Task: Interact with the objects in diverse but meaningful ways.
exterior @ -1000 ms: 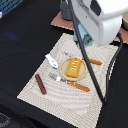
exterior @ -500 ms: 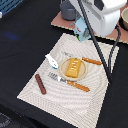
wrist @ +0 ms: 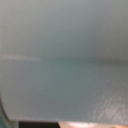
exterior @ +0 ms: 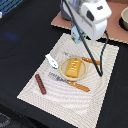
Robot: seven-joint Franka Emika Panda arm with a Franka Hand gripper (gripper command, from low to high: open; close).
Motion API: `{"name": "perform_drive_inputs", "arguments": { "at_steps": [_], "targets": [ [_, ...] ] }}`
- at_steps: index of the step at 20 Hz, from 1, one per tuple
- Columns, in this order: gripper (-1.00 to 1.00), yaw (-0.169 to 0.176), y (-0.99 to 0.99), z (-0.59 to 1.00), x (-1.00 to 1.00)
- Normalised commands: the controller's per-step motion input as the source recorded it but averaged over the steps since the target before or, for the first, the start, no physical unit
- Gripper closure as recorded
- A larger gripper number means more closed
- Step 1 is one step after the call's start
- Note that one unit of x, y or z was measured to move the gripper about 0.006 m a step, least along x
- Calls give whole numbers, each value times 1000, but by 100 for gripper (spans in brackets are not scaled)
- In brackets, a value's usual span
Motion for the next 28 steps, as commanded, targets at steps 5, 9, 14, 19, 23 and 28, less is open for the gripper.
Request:
{"name": "perform_drive_inputs", "arguments": {
  "at_steps": [5,9,14,19,23,28],
  "targets": [
    [100,27,181,-656,-433],
    [100,12,177,-222,-271],
    [-100,0,228,446,-99],
    [-100,-1,188,790,-318],
    [-100,-7,89,922,-498],
    [-100,-65,-137,577,-650]
  ]
}}
